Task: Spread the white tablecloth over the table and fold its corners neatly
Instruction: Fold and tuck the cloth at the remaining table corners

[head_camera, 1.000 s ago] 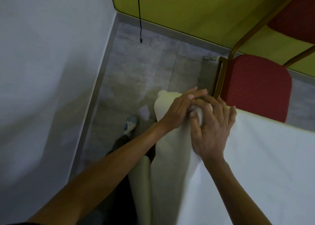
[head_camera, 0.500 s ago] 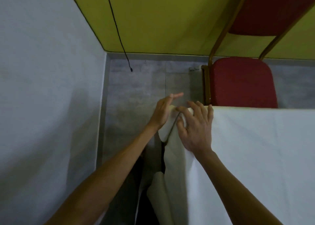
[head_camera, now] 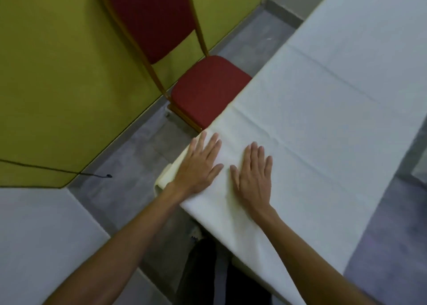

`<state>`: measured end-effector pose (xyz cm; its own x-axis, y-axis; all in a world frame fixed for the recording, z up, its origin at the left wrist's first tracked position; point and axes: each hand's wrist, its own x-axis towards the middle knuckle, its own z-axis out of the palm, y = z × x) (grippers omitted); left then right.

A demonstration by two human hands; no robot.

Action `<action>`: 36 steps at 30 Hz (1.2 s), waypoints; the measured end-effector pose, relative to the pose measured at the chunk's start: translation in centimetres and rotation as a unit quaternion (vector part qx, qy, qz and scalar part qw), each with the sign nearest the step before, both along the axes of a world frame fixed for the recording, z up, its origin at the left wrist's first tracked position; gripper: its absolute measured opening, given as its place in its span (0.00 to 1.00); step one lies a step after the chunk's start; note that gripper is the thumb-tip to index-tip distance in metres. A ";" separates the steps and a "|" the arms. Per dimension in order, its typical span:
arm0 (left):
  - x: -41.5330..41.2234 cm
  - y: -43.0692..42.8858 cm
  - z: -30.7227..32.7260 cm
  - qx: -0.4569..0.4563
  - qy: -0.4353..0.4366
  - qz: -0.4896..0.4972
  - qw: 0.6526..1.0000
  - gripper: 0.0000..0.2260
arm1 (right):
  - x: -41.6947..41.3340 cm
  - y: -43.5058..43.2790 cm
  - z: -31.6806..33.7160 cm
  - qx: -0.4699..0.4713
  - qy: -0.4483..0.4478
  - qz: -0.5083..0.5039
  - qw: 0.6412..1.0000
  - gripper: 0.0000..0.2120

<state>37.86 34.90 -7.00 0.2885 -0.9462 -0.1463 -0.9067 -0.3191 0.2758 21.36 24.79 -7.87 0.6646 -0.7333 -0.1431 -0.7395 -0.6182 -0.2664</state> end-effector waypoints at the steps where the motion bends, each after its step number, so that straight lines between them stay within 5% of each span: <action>1: 0.2 0.1 -0.2 0.002 -0.011 -0.004 1.000 0.31 | -1.7 -1.0 -0.1 -0.002 0.009 -0.017 1.000 0.34; 9: 0.3 0.2 -0.1 0.005 -0.014 -0.008 1.000 0.32 | -18.4 -8.2 0.8 -0.011 0.050 -0.245 0.968 0.39; 12: -0.2 -2.4 0.5 -0.004 0.005 -0.013 1.000 0.31 | -18.7 -9.9 1.6 0.005 0.022 -0.334 0.942 0.39; 19: -6.5 -18.1 0.8 0.010 0.010 -0.142 0.990 0.30 | -9.9 -11.5 -0.1 -0.011 0.012 -0.132 0.991 0.33; 25: -1.2 -17.7 -0.6 0.016 -0.046 -0.104 0.993 0.31 | -20.7 -15.3 0.0 -0.015 0.039 -0.184 0.982 0.37; 30: 2.0 -19.8 0.1 0.026 -0.068 0.012 0.997 0.34 | -20.3 -20.5 1.2 0.003 -0.020 -0.371 0.929 0.38; 33: 1.6 -24.2 1.2 0.024 -0.055 0.043 0.997 0.34 | -15.4 -24.2 1.7 0.010 -0.043 -0.280 0.959 0.33; 36: -1.2 -30.5 1.6 0.015 -0.020 -0.104 0.994 0.32 | -9.2 -27.5 1.6 0.001 -0.044 -0.187 0.981 0.30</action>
<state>36.65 4.36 -5.38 0.0936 -0.9813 -0.1681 -0.9639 -0.1315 0.2313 12.17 -2.75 -6.29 0.3581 -0.9285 -0.0985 -0.8886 -0.3065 -0.3412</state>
